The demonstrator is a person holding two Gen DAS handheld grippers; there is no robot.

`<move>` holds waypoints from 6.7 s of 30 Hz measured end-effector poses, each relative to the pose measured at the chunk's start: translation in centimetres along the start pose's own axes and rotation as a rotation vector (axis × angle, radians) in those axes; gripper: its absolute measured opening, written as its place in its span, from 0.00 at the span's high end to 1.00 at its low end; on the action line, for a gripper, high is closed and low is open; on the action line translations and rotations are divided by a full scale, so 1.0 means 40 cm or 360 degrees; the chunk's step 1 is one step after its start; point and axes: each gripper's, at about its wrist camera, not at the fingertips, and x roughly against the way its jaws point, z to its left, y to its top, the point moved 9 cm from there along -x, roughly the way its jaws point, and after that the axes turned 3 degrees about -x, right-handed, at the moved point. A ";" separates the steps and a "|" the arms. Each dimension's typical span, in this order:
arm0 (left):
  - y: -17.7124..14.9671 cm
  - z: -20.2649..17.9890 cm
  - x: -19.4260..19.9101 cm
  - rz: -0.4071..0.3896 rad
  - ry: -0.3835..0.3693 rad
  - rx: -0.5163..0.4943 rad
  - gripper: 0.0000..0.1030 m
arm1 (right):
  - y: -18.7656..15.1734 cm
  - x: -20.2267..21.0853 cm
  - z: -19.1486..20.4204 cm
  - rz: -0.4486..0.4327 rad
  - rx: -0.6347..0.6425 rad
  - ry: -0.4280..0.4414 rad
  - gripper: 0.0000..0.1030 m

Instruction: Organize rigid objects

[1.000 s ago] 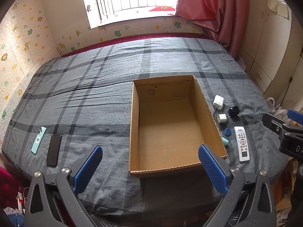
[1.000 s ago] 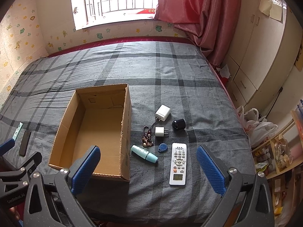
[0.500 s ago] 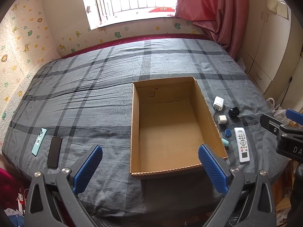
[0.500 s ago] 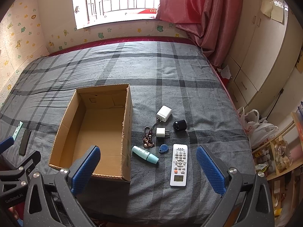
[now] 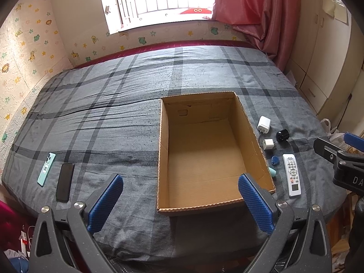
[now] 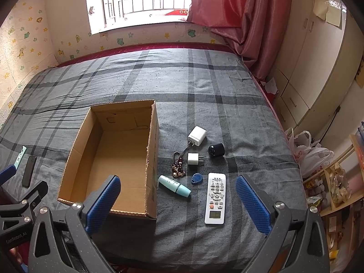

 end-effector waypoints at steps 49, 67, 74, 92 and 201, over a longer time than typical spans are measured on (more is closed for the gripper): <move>-0.027 0.124 -0.505 0.0238 -0.0123 -0.0044 0.37 | -0.061 -0.192 -0.101 0.0240 -0.0069 -0.0180 0.00; -0.054 0.091 -0.531 0.0314 -0.0138 -0.0166 0.85 | -0.090 -0.252 -0.166 0.0316 -0.0114 -0.0225 0.00; -0.051 0.094 -0.530 0.0322 -0.0158 -0.0134 0.85 | -0.126 -0.338 -0.215 0.0386 -0.0079 -0.0303 0.00; -0.048 0.096 -0.533 0.0322 -0.0156 -0.0128 0.85 | -0.237 -0.585 -0.283 0.0575 -0.0100 -0.0224 0.00; -0.054 0.084 -0.533 0.0338 -0.0119 -0.0169 0.85 | 0.103 -0.354 0.158 0.0369 0.0113 0.0235 0.53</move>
